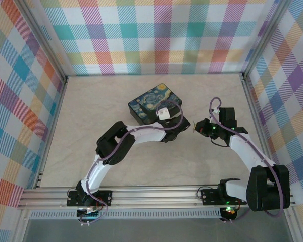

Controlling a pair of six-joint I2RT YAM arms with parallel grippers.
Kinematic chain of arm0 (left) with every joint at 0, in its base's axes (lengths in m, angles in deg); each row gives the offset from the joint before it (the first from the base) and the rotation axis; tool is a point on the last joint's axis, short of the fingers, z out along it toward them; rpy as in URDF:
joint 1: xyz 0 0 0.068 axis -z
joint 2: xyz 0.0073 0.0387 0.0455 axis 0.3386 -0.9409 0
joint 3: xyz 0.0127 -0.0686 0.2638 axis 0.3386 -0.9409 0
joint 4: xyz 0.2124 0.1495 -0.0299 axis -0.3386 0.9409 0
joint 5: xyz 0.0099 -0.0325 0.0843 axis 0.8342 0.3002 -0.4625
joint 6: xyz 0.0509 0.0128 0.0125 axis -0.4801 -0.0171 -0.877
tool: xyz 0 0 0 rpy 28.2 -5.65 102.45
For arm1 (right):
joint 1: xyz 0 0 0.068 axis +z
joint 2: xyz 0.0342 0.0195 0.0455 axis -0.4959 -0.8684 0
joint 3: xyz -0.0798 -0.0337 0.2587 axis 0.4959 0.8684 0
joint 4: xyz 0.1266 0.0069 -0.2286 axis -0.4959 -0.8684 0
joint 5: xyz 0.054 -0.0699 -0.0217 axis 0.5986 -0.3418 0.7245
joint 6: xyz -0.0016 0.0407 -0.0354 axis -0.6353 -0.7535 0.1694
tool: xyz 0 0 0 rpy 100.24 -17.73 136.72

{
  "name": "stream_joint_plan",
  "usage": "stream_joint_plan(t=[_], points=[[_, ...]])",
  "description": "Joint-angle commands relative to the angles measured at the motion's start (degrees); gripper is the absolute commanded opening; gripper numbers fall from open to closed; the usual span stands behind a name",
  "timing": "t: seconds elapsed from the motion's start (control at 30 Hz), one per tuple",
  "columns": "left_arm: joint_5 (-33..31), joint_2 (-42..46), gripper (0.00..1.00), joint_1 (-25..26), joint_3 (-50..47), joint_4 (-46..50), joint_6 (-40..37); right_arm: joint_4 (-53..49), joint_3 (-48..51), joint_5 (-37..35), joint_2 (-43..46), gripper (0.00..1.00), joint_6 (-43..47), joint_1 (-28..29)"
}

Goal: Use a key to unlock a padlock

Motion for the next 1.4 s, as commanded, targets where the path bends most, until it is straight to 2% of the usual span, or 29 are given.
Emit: stream_joint_plan(t=[0.0,0.17,0.37,0.53,0.7,0.83,1.07,1.13,1.23,1.37], points=[[-4.6,-2.3,0.73,0.6,3.8,2.6,2.8,1.5,0.9,2.1,0.0,0.0,0.7,-0.3],[-8.3,-6.4,0.68,1.3,11.8,9.9,6.3,2.0,1.0,2.9,-0.3,0.0,0.8,-0.3],[-11.9,-12.2,0.61,1.6,24.0,24.1,12.3,2.7,1.2,3.5,-0.8,0.0,1.0,-0.4],[-12.4,-15.4,0.6,1.6,28.6,28.7,14.7,2.7,1.2,4.0,-1.4,0.0,1.3,-0.4],[-12.1,-16.3,0.59,1.1,29.0,28.0,14.8,2.2,1.2,3.7,-1.6,0.0,1.7,-2.0],[-11.8,-17.1,0.55,0.5,28.9,26.4,14.4,1.6,1.0,3.7,-1.6,0.0,1.4,-4.0],[-12.8,-17.9,0.45,-0.2,28.9,23.3,11.8,1.5,0.7,4.3,-1.1,0.0,1.2,-4.4],[-13.2,-17.9,0.4,-0.5,28.8,23.2,11.4,1.3,0.9,4.5,-0.9,0.0,1.2,-4.4],[-12.5,-17.6,0.24,-0.9,28.2,22.3,9.9,0.9,1.3,4.7,-0.4,0.0,1.6,-4.3],[-11.9,-15.1,0.17,-0.9,25.1,20.9,7.9,0.9,1.6,5.2,-0.6,0.0,1.8,-4.4]])
